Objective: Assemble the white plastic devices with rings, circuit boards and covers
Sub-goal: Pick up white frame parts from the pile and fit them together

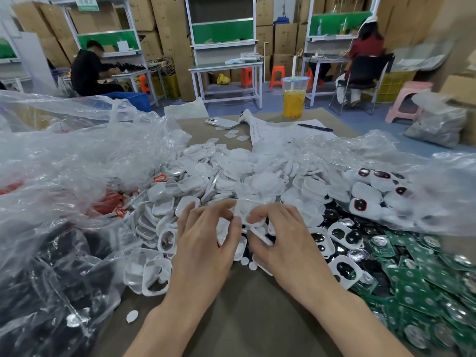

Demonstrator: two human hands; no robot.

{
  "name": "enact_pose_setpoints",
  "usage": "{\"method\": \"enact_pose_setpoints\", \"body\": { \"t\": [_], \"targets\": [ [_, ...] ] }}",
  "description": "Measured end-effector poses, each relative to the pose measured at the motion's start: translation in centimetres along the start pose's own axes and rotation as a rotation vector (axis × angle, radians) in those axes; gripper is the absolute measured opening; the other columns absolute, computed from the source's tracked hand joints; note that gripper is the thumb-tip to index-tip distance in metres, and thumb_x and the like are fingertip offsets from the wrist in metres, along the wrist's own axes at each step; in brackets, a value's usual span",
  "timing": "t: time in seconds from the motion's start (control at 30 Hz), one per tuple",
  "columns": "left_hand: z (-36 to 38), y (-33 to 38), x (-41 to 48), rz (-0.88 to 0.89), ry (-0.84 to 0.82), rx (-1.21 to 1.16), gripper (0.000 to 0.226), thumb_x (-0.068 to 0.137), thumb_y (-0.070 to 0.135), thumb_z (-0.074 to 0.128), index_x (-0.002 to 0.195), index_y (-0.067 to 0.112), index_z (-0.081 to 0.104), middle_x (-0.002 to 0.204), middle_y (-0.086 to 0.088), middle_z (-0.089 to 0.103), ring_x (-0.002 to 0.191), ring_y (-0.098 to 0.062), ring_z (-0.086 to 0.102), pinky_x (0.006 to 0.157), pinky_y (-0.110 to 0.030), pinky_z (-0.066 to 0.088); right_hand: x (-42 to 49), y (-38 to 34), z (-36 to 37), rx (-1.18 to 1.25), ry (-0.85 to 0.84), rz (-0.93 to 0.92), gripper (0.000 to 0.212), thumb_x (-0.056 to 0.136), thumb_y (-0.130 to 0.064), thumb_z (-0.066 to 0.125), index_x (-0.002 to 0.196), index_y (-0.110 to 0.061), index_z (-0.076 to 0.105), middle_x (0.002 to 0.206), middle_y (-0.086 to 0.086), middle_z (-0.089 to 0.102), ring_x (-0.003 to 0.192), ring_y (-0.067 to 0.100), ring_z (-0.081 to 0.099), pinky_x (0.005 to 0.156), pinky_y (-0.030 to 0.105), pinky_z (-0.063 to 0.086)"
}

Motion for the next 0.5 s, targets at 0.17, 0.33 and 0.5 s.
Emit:
{"method": "enact_pose_setpoints", "body": {
  "t": [0.17,0.33,0.5],
  "targets": [
    [-0.1,-0.3,-0.3,-0.105,-0.057,-0.173,0.034,0.092,0.061,0.052,0.124,0.068,0.042,0.111,0.031,0.057,0.104,-0.011,0.056,0.079,-0.030,0.049,0.0,-0.2,-0.3,0.301,-0.018,0.026,0.008,0.097,-0.038,0.060,0.102,-0.042,0.066,0.108,-0.026,0.062,0.111,0.003,0.057,0.085,0.020,0.050],
    [1.2,1.6,-0.7,-0.043,-0.134,-0.217,0.024,0.091,0.059,0.048,0.112,0.070,0.047,0.107,0.031,0.059,0.102,0.001,0.058,0.075,-0.024,0.041,0.0,0.9,-1.4,0.689,0.083,0.152,0.015,0.097,-0.025,0.065,0.093,-0.036,0.074,0.095,-0.009,0.074,0.087,0.010,0.070,0.069,0.018,0.056],
    [2.1,2.7,-1.7,0.056,-0.182,-0.054,0.027,0.093,0.059,0.042,0.120,0.059,0.046,0.106,0.035,0.058,0.110,0.011,0.045,0.102,-0.017,0.030,0.4,2.2,-2.5,0.844,0.196,0.230,0.020,0.093,-0.016,0.070,0.092,-0.036,0.068,0.087,0.002,0.074,0.070,0.018,0.069,0.067,0.022,0.055]
  ]
}}
Point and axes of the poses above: each hand's wrist, its own x-axis towards the middle knuckle, its own z-axis out of the palm, y = z × x, the point moved 9 cm from there along x, towards the middle knuckle
